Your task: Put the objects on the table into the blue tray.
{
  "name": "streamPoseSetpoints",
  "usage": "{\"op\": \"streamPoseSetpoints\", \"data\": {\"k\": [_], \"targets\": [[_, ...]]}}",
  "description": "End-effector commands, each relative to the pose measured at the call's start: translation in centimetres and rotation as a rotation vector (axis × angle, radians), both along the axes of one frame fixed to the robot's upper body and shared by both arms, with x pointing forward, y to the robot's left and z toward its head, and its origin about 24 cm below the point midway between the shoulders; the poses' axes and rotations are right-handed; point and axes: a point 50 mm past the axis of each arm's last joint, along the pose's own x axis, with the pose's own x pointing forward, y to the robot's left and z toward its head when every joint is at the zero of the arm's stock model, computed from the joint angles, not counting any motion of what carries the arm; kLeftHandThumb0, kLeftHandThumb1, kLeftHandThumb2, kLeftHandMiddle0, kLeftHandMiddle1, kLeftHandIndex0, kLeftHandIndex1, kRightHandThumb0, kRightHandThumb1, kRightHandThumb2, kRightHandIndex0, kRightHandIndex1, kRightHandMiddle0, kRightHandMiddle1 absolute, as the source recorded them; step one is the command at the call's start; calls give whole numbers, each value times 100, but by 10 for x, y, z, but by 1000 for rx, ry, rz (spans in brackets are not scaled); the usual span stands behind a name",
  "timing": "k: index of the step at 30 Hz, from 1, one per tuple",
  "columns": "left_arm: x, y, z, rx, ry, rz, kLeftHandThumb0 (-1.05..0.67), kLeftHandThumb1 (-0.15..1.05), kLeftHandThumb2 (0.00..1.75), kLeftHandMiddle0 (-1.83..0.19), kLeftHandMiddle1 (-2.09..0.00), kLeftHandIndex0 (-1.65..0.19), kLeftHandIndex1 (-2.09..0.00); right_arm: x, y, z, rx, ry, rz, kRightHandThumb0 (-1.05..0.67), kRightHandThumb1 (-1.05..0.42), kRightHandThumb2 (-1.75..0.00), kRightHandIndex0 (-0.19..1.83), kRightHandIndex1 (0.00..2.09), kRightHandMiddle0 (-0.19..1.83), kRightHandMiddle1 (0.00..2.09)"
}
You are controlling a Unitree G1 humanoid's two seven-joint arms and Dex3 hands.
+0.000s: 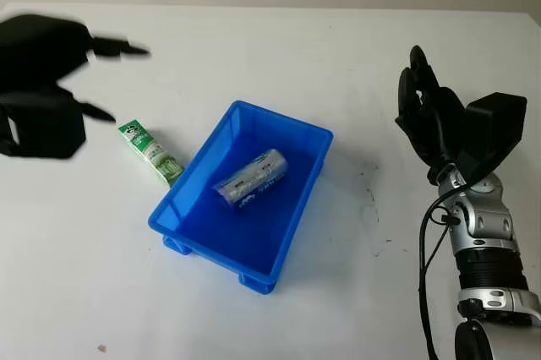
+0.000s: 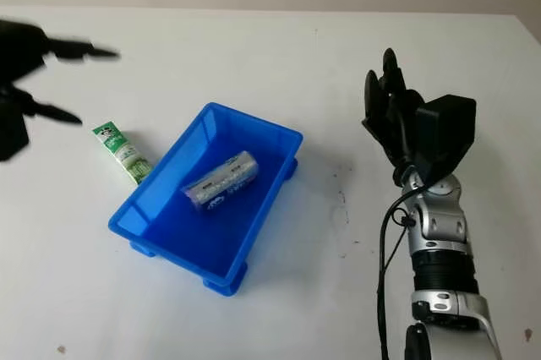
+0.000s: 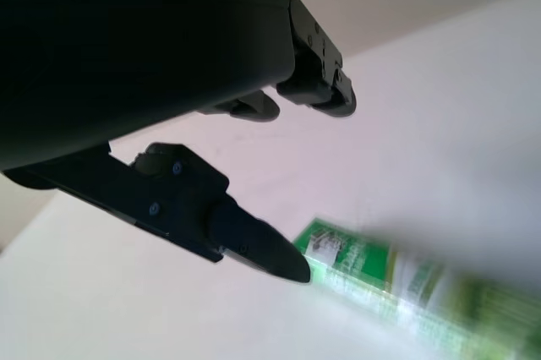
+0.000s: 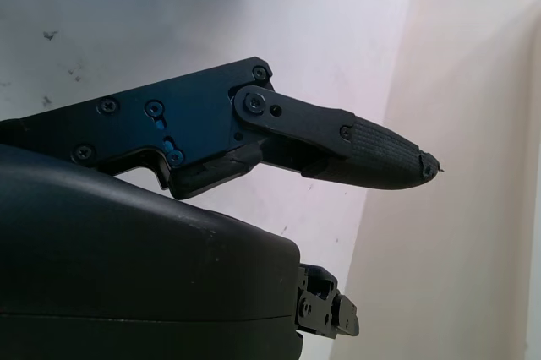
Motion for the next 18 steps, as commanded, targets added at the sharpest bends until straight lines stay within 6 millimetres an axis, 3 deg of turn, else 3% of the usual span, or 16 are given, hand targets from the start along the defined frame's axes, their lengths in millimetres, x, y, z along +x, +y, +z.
{"op": "streamPoseSetpoints", "data": {"k": [1, 7, 18], "targets": [[1, 1, -3, 71, 2, -26, -40, 79, 5, -26, -3, -30, -4, 0, -3, 1, -2, 1, -9, -77, -105, -70, -19, 0, -19, 0], [8, -9, -33, 127, 34, -95, -44, 78, 5, -28, -6, -28, -4, -1, -4, -3, 0, 11, 3, -74, -105, -73, -19, 0, -19, 0], [19, -17, -71, 11, 92, -141, -42, 81, 6, -32, -6, -29, -6, -5, -10, -5, 10, 5, 5, -75, -105, -71, -19, 0, -19, 0]]}}
